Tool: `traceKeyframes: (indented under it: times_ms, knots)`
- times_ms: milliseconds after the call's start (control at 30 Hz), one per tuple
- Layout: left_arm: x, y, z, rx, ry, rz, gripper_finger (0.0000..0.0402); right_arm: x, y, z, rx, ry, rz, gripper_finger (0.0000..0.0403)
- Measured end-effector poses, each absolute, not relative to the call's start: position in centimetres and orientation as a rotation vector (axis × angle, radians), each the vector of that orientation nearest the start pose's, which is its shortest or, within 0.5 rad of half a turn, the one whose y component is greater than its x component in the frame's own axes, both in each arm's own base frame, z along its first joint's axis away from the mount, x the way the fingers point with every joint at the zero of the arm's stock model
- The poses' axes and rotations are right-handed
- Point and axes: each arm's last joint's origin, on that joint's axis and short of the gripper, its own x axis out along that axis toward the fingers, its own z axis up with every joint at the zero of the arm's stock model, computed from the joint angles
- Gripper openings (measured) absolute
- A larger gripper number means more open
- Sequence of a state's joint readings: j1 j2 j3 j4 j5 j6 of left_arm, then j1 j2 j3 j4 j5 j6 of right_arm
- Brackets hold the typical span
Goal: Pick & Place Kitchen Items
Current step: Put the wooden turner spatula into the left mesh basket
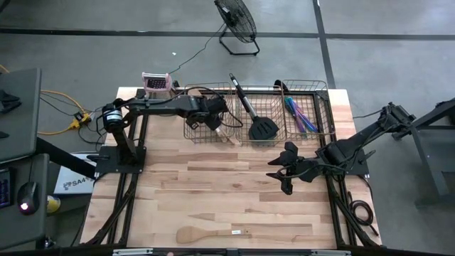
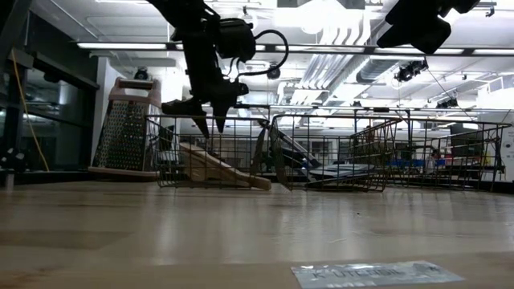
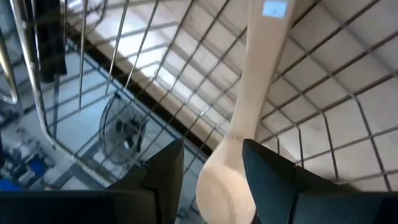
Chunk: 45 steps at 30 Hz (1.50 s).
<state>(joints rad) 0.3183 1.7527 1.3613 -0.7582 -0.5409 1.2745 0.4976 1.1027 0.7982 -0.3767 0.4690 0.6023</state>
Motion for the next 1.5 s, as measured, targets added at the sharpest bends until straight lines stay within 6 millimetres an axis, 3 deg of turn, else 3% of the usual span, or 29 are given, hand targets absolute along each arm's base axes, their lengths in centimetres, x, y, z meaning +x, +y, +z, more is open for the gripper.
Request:
traceKeyframes:
  times_ms: [400, 700, 1033, 1267, 1500]
  knots:
    - [31.9, 10.6, 27.3, 1.115, 1.435, 0.066, 0.0161, 20.4, 9.6, 26.4, 0.274, 0.583, -0.154, 0.0195]
    - [28.0, 8.3, 31.0, 0.773, 1.315, 0.156, 0.0161, 20.4, 9.6, 26.4, 0.273, 0.584, -0.154, 0.0195]
    - [25.7, 2.8, 32.6, 0.481, 1.228, 0.092, 0.0161, 20.4, 9.6, 26.4, 0.274, 0.582, -0.154, 0.0195]
    - [25.7, -1.6, 32.6, 0.258, 1.168, -0.014, 0.0161, 20.4, 9.6, 26.4, 0.273, 0.58, -0.153, 0.0195]
    - [25.5, -6.3, 32.4, 0.182, 1.141, -0.066, 0.0161, 20.4, 9.6, 26.4, 0.272, 0.581, -0.153, 0.0195]
